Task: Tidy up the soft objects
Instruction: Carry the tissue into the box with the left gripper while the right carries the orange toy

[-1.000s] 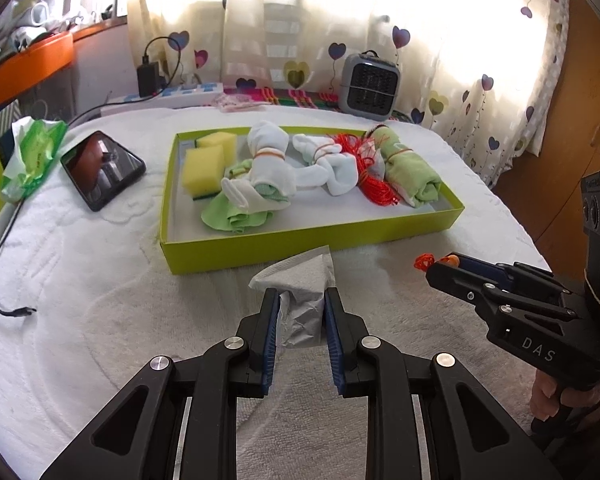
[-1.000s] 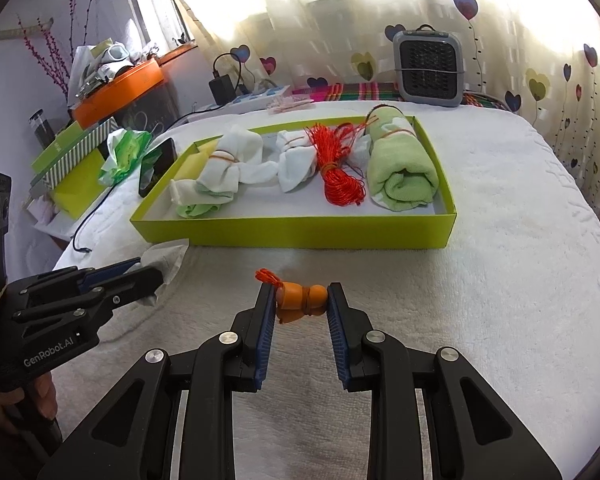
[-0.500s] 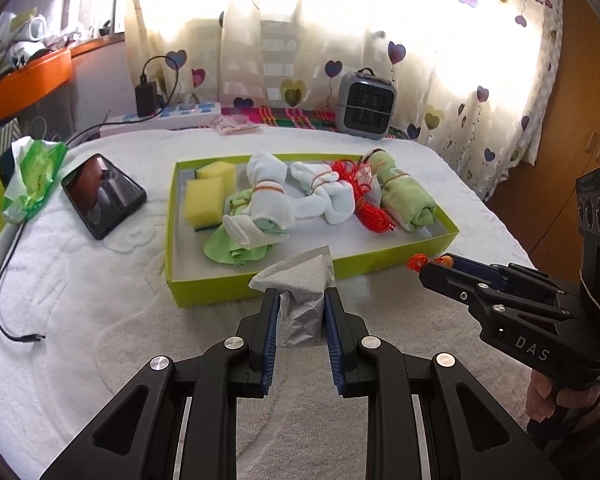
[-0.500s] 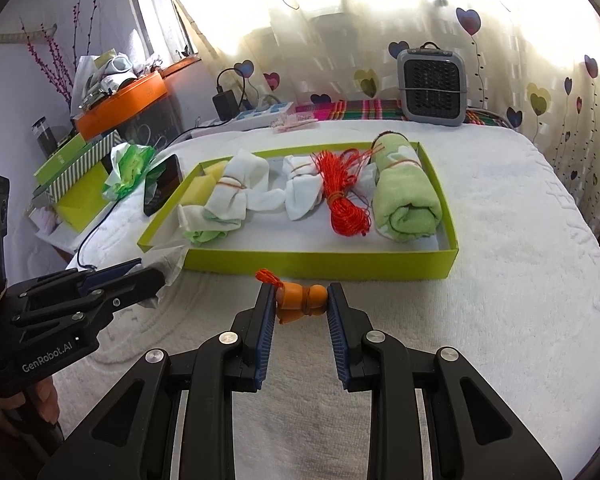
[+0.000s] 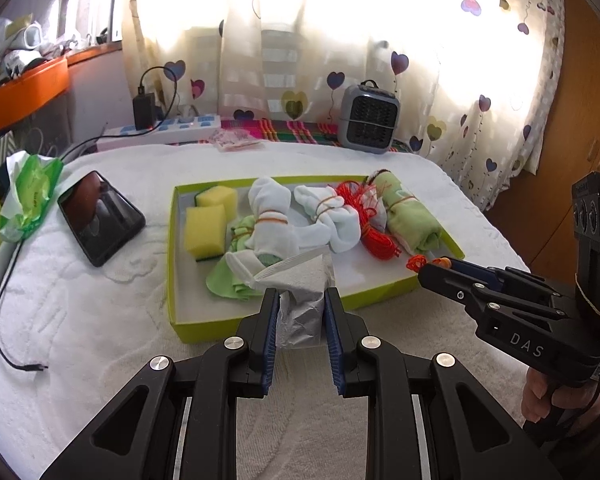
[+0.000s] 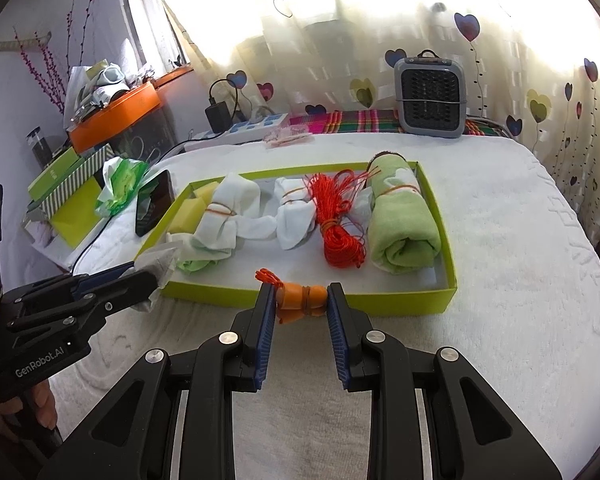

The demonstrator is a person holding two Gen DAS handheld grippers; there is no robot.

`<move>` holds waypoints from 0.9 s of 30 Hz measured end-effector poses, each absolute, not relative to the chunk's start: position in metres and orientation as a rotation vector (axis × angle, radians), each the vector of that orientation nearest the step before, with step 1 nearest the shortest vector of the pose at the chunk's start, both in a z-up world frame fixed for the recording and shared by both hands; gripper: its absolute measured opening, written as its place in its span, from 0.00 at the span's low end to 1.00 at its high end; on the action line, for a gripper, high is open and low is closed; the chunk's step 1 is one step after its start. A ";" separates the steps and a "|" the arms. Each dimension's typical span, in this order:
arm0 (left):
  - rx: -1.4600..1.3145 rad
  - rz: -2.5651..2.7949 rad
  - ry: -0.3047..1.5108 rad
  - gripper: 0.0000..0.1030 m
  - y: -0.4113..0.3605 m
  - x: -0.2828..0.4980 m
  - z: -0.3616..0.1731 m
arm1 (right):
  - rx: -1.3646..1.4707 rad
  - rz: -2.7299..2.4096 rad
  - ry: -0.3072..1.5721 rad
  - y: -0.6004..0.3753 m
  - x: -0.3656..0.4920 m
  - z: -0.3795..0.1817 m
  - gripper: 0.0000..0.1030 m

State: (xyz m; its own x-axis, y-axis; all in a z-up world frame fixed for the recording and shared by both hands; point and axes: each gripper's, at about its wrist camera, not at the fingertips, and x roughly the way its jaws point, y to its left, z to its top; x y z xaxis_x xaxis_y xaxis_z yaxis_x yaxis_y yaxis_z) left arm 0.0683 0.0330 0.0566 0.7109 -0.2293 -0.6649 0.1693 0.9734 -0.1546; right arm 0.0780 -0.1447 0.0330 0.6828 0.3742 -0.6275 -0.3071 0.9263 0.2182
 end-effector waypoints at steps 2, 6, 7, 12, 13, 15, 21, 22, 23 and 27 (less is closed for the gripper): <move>-0.082 -0.221 0.745 0.20 0.033 0.072 0.058 | 0.100 0.381 0.721 -0.145 0.081 0.034 0.27; -0.079 -0.223 0.744 0.20 0.032 0.078 0.059 | 0.101 0.378 0.719 -0.146 0.087 0.036 0.27; -0.080 -0.225 0.746 0.20 0.032 0.080 0.060 | 0.101 0.378 0.720 -0.146 0.088 0.036 0.27; -0.084 -0.225 0.756 0.20 0.030 0.090 0.057 | 0.095 0.380 0.725 -0.143 0.096 0.036 0.27; -0.087 -0.223 0.759 0.20 0.030 0.091 0.056 | 0.094 0.380 0.727 -0.142 0.097 0.035 0.27; -0.090 -0.220 0.767 0.20 0.029 0.095 0.053 | 0.094 0.381 0.731 -0.141 0.101 0.035 0.27; -0.086 -0.219 0.782 0.20 0.027 0.102 0.046 | 0.090 0.386 0.746 -0.138 0.109 0.030 0.27; -0.084 -0.218 0.787 0.20 0.026 0.104 0.045 | 0.089 0.387 0.751 -0.137 0.111 0.029 0.27; -0.082 -0.218 0.793 0.20 0.026 0.106 0.043 | 0.088 0.388 0.754 -0.137 0.113 0.028 0.27; -0.082 -0.216 0.806 0.20 0.025 0.110 0.039 | 0.085 0.389 0.764 -0.135 0.119 0.026 0.27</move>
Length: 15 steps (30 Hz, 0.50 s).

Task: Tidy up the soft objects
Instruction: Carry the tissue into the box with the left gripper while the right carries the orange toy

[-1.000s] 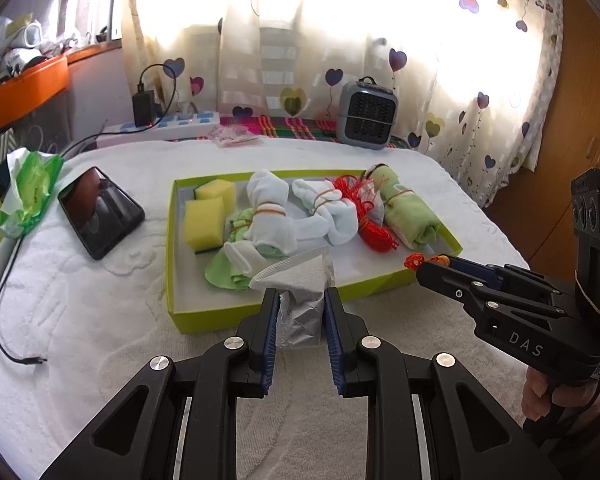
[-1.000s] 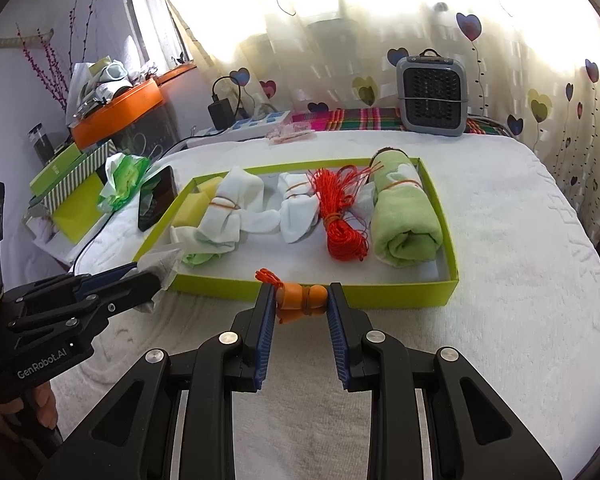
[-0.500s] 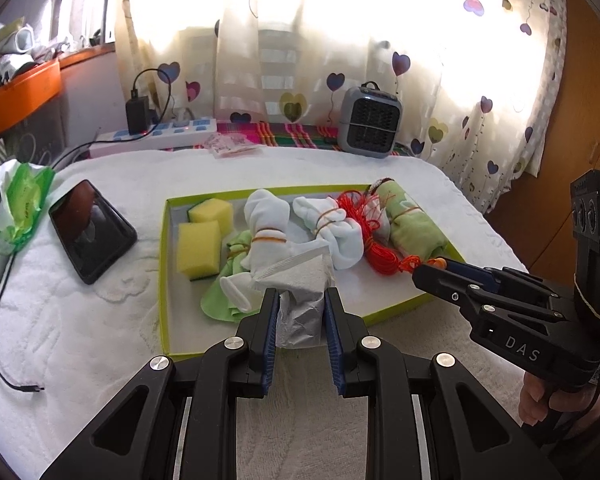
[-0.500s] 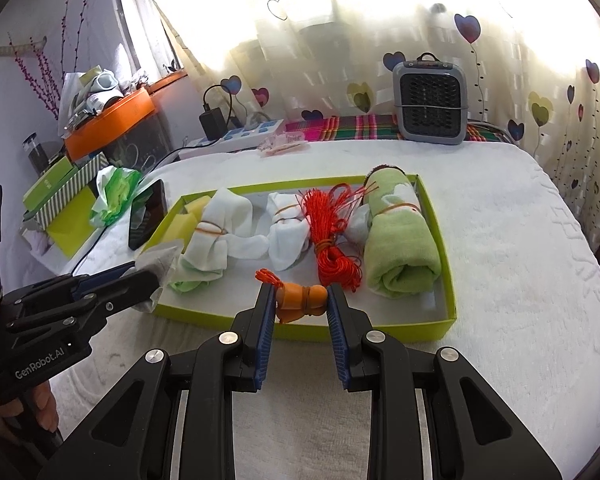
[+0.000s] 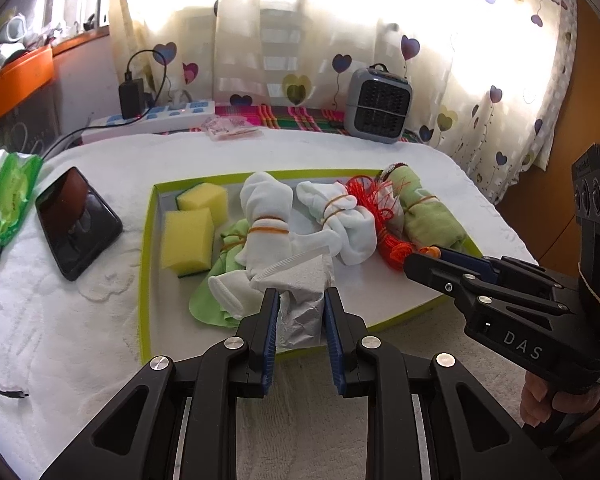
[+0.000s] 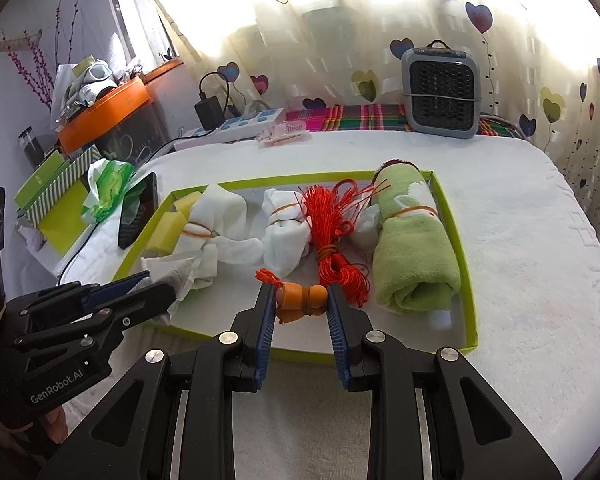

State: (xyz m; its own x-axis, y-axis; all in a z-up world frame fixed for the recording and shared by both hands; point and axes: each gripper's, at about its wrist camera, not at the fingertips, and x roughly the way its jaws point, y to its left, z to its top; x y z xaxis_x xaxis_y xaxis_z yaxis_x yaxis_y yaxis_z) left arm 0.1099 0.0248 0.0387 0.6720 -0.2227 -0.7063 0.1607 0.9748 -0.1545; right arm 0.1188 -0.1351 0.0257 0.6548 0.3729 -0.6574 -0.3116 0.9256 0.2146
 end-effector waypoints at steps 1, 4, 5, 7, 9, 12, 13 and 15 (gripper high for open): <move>-0.081 -0.216 0.809 0.20 0.024 0.111 0.037 | 0.083 0.389 0.767 -0.134 0.120 0.025 0.27; -0.078 -0.218 0.819 0.20 0.024 0.113 0.034 | 0.074 0.394 0.778 -0.132 0.124 0.023 0.27; -0.079 -0.219 0.822 0.20 0.024 0.114 0.034 | 0.070 0.396 0.784 -0.130 0.126 0.021 0.27; -0.079 -0.219 0.822 0.20 0.023 0.115 0.033 | 0.064 0.398 0.791 -0.128 0.128 0.019 0.27; -0.075 -0.220 0.827 0.20 0.023 0.116 0.032 | 0.059 0.399 0.798 -0.126 0.130 0.018 0.27; -0.075 -0.217 0.839 0.20 0.022 0.118 0.028 | 0.056 0.400 0.808 -0.125 0.132 0.016 0.27; -0.075 -0.217 0.841 0.20 0.022 0.119 0.028 | 0.053 0.400 0.810 -0.125 0.133 0.016 0.27; -0.073 -0.216 0.843 0.20 0.022 0.119 0.027 | 0.048 0.398 0.817 -0.124 0.134 0.014 0.27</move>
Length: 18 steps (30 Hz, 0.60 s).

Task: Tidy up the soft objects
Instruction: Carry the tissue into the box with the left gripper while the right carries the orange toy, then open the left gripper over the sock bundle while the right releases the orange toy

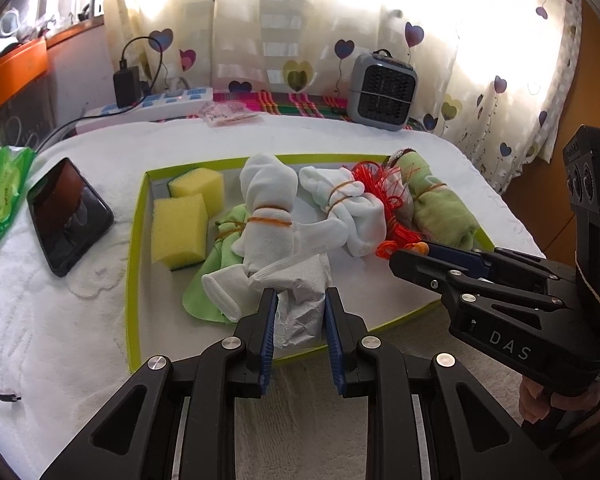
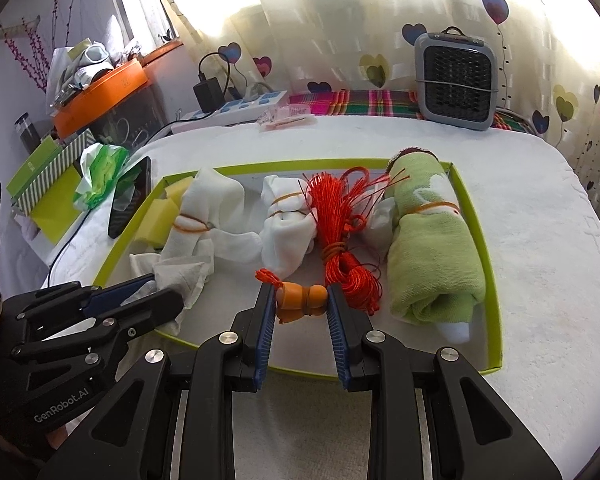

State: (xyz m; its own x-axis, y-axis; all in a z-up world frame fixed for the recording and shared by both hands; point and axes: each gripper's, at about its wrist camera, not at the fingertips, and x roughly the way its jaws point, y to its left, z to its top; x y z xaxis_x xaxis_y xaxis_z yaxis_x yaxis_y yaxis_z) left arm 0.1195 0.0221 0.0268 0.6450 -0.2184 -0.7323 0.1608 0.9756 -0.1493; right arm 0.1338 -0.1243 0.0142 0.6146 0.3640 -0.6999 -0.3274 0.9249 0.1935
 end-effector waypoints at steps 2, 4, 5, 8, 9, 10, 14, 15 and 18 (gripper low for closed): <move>-0.074 -0.217 0.843 0.20 0.022 0.120 0.027 | 0.047 0.397 0.822 -0.124 0.135 0.013 0.27; -0.077 -0.213 0.844 0.20 0.022 0.120 0.026 | 0.046 0.399 0.827 -0.124 0.137 0.012 0.27; -0.076 -0.213 0.844 0.21 0.021 0.120 0.026 | 0.044 0.402 0.829 -0.123 0.137 0.011 0.27; -0.080 -0.209 0.849 0.22 0.022 0.120 0.025 | 0.034 0.401 0.837 -0.121 0.138 0.009 0.27; -0.082 -0.209 0.850 0.23 0.023 0.121 0.025 | 0.031 0.401 0.837 -0.121 0.138 0.009 0.27; -0.083 -0.208 0.852 0.23 0.024 0.121 0.024 | 0.030 0.404 0.837 -0.120 0.138 0.009 0.27; -0.083 -0.201 0.853 0.26 0.024 0.122 0.024 | 0.024 0.399 0.840 -0.120 0.139 0.008 0.27; -0.085 -0.199 0.854 0.26 0.025 0.122 0.024 | 0.022 0.398 0.840 -0.120 0.139 0.008 0.27; -0.085 -0.194 0.855 0.28 0.026 0.122 0.024 | 0.011 0.396 0.841 -0.119 0.138 0.008 0.27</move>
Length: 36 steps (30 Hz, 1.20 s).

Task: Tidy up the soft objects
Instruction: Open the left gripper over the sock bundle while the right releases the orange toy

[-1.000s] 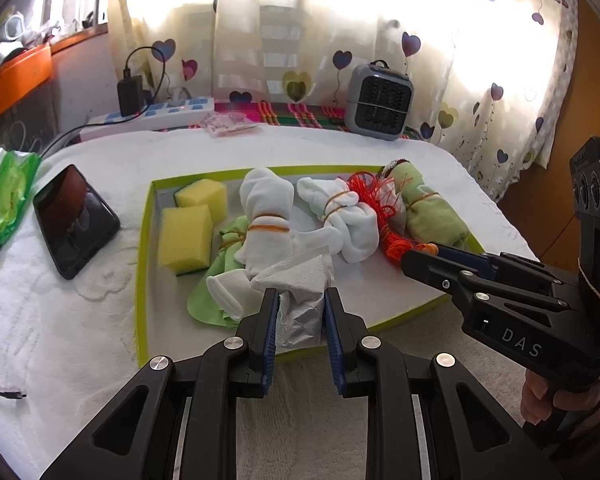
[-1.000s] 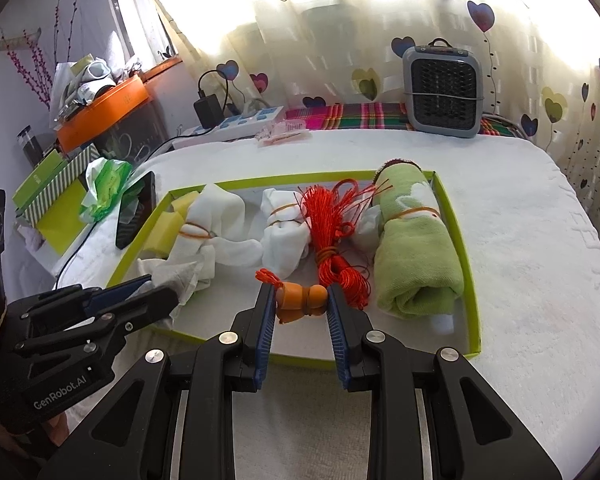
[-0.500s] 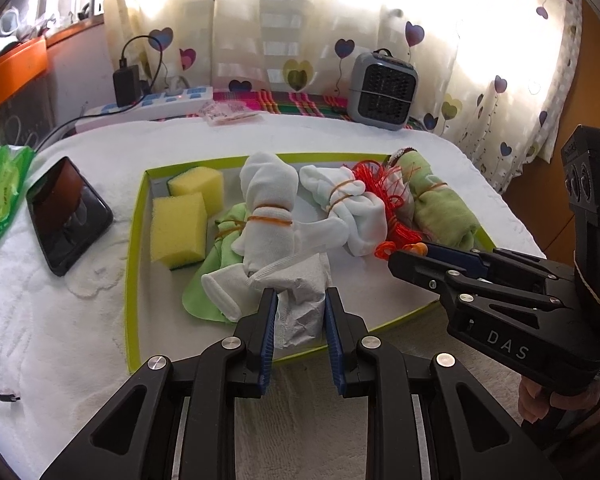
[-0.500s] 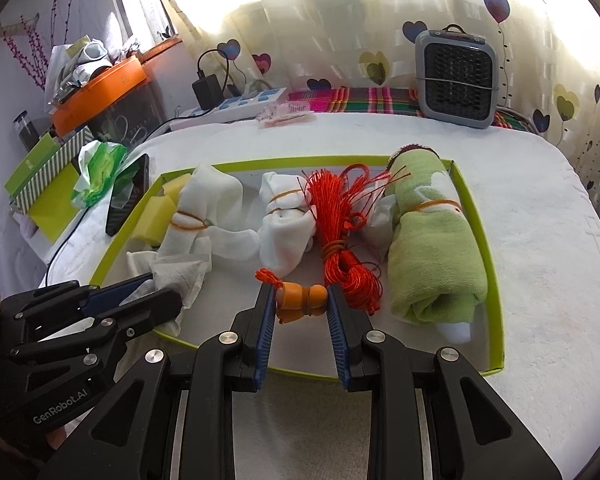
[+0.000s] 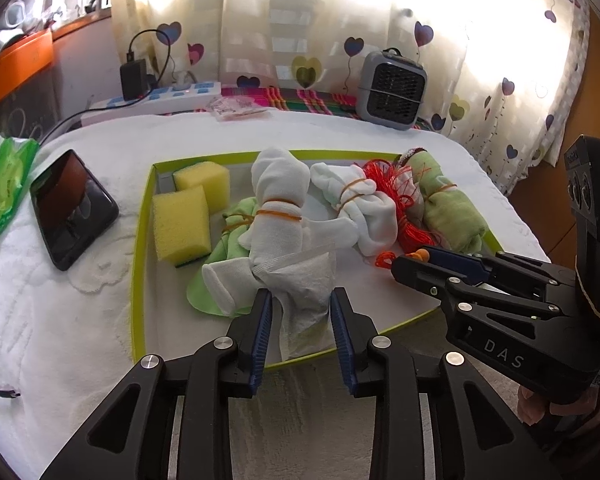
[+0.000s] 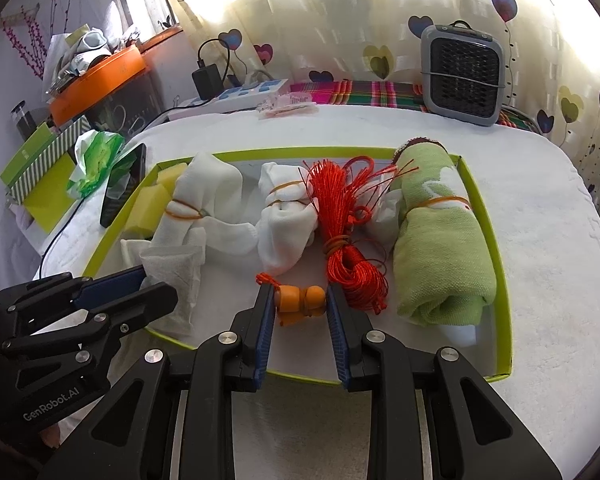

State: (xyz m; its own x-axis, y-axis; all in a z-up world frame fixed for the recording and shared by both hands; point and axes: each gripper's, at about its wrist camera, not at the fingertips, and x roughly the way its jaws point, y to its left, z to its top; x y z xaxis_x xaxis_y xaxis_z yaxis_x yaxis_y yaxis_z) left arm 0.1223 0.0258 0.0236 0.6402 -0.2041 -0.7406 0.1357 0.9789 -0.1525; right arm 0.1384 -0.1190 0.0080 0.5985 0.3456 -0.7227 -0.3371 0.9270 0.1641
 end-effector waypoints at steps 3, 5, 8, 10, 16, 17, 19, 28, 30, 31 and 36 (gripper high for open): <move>-0.089 -0.192 0.855 0.30 0.027 0.122 0.024 | 0.006 0.394 0.841 -0.118 0.138 0.008 0.27; -0.090 -0.190 0.855 0.30 0.027 0.122 0.024 | 0.003 0.396 0.840 -0.118 0.137 0.008 0.28; -0.092 -0.191 0.854 0.32 0.028 0.122 0.024 | -0.001 0.394 0.839 -0.117 0.137 0.008 0.33; -0.091 -0.188 0.852 0.33 0.028 0.122 0.024 | 0.000 0.395 0.839 -0.117 0.136 0.008 0.35; -0.085 -0.181 0.844 0.35 0.030 0.117 0.027 | 0.005 0.391 0.831 -0.117 0.133 0.010 0.44; -0.085 -0.179 0.843 0.36 0.029 0.117 0.027 | 0.006 0.389 0.829 -0.117 0.133 0.011 0.44; -0.084 -0.173 0.842 0.39 0.030 0.115 0.028 | 0.010 0.391 0.822 -0.118 0.130 0.013 0.45; -0.080 -0.160 0.830 0.46 0.031 0.106 0.033 | 0.013 0.378 0.797 -0.121 0.120 0.018 0.45; -0.078 -0.154 0.826 0.46 0.031 0.103 0.035 | 0.017 0.376 0.790 -0.122 0.117 0.019 0.45; -0.078 -0.154 0.825 0.46 0.031 0.102 0.035 | 0.018 0.376 0.786 -0.122 0.115 0.020 0.45; -0.076 -0.148 0.809 0.46 0.031 0.094 0.040 | 0.020 0.368 0.767 -0.124 0.107 0.024 0.46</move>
State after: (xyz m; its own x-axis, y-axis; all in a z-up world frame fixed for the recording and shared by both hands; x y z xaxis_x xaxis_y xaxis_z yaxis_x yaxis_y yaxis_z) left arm 0.0936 0.0309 0.0402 0.6804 -0.1609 -0.7150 0.1025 0.9869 -0.1245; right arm 0.1069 -0.1237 0.0245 0.6594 0.3323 -0.6744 -0.3181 0.9361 0.1502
